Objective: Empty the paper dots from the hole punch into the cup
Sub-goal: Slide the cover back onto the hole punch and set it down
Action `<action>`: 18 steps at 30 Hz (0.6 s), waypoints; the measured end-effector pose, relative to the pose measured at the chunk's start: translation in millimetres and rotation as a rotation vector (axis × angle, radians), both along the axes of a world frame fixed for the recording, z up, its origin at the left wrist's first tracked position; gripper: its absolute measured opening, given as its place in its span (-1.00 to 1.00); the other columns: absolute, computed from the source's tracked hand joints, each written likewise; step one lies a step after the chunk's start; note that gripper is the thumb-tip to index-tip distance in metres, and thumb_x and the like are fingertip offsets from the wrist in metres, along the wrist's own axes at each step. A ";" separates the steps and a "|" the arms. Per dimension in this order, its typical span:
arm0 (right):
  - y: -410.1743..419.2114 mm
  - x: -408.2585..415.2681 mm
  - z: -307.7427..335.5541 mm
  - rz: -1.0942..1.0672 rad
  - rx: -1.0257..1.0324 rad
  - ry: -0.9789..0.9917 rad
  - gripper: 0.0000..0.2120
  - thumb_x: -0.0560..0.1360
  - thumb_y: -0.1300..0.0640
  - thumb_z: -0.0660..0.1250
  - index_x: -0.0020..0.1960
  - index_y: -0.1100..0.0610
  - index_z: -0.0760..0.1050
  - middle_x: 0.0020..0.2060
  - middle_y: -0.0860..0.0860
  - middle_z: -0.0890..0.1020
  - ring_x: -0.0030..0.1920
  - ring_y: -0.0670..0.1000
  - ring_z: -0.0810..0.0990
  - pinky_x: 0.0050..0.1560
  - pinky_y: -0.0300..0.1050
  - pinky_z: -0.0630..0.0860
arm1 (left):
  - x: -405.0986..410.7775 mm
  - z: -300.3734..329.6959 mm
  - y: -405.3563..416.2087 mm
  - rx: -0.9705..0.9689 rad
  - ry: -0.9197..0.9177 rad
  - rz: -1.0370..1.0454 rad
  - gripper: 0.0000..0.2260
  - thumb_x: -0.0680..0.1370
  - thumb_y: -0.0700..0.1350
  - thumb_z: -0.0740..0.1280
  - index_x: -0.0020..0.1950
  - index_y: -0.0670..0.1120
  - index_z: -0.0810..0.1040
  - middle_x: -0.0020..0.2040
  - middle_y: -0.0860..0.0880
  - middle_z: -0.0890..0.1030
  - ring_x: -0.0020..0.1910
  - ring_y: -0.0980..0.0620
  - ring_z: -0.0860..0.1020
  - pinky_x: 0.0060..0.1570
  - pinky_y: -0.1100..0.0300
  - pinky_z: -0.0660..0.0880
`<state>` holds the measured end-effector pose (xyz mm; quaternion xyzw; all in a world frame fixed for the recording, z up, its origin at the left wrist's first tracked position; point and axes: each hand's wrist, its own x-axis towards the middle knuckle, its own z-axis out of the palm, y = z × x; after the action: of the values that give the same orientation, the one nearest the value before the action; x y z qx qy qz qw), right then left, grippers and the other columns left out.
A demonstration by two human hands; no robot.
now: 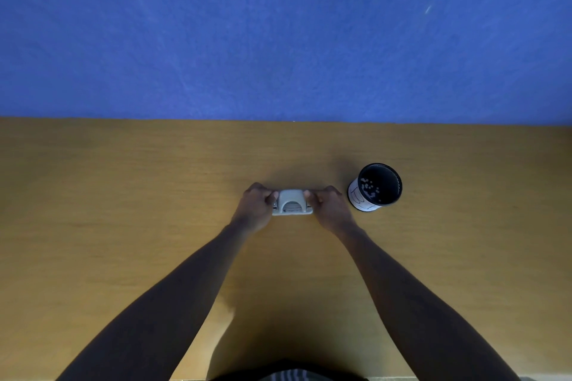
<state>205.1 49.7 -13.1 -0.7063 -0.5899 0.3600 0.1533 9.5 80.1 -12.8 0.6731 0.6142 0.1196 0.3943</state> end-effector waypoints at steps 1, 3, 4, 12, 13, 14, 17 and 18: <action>1.8 0.9 0.5 0.013 -0.012 -0.001 -0.57 0.61 -0.13 0.15 0.08 0.16 0.64 -0.08 0.28 0.58 -0.08 0.22 0.61 -0.17 -0.10 0.44 | 0.4 1.0 2.6 -0.020 0.010 -0.009 -0.71 0.62 -0.10 0.23 -0.05 -0.29 0.64 0.02 -0.28 0.54 0.01 -0.21 0.53 -0.11 0.22 0.28; 2.3 2.4 1.2 0.019 -0.024 0.003 -0.58 0.61 -0.14 0.15 0.08 0.13 0.64 -0.07 0.26 0.59 -0.07 0.21 0.62 -0.15 -0.07 0.49 | 0.9 2.7 6.6 -0.050 0.029 -0.030 -0.69 0.63 -0.10 0.22 -0.06 -0.29 0.64 0.04 -0.30 0.53 0.03 -0.23 0.52 -0.08 0.19 0.30; 0.6 2.6 0.7 0.020 -0.013 -0.003 -0.59 0.61 -0.13 0.15 0.11 0.11 0.64 -0.04 0.26 0.58 -0.05 0.20 0.61 -0.11 -0.06 0.49 | 0.5 3.0 7.4 -0.056 0.036 -0.042 -0.69 0.63 -0.09 0.21 -0.06 -0.29 0.64 0.05 -0.30 0.53 0.05 -0.23 0.52 -0.07 0.17 0.31; -34.3 -4.4 -2.2 -0.033 0.179 -0.118 -0.66 0.60 -0.07 0.19 0.15 0.16 0.53 0.06 0.20 0.58 0.08 0.20 0.52 0.00 0.04 0.52 | -9.8 2.6 -22.9 0.134 0.020 0.017 -0.74 0.62 -0.16 0.22 0.23 -0.26 0.56 0.17 -0.28 0.54 0.16 -0.24 0.49 0.13 0.09 0.38; -39.0 -4.9 -2.7 -0.045 0.183 -0.157 -0.66 0.59 -0.07 0.20 0.17 0.16 0.50 0.11 0.18 0.57 0.14 0.20 0.49 0.05 0.06 0.51 | -10.4 1.5 -28.1 0.159 0.056 0.023 -0.72 0.62 -0.15 0.23 0.27 -0.23 0.54 0.21 -0.27 0.53 0.18 -0.24 0.48 0.17 0.04 0.39; -44.9 -4.9 -4.6 -0.043 0.207 -0.197 -0.65 0.59 -0.07 0.20 0.20 0.17 0.48 0.15 0.17 0.55 0.19 0.20 0.46 0.09 0.07 0.49 | -11.8 -0.4 -34.2 0.194 0.101 0.019 -0.70 0.61 -0.14 0.24 0.31 -0.21 0.52 0.23 -0.25 0.52 0.21 -0.24 0.47 0.20 0.00 0.39; -62.0 -6.5 -5.1 -0.007 0.219 -0.306 -0.51 0.59 -0.09 0.19 0.36 0.23 0.36 0.29 0.18 0.48 0.35 0.20 0.38 0.28 0.11 0.41 | -15.6 -3.1 -53.1 0.272 0.230 -0.017 -0.61 0.61 -0.04 0.23 0.39 -0.19 0.43 0.33 -0.21 0.48 0.31 -0.23 0.41 0.28 -0.06 0.35; -67.1 -6.6 -8.3 0.003 0.204 -0.323 -0.46 0.59 -0.12 0.16 0.42 0.23 0.29 0.36 0.18 0.43 0.42 0.19 0.31 0.35 0.13 0.35 | -17.8 -6.6 -59.4 0.275 0.265 -0.029 -0.57 0.62 0.00 0.21 0.42 -0.19 0.39 0.37 -0.20 0.44 0.36 -0.21 0.38 0.31 -0.06 0.32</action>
<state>198.5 -17.4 -21.4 -0.7349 -0.6413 0.1806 0.1267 -8.2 20.7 -19.4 0.7392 0.6289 0.1071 0.2160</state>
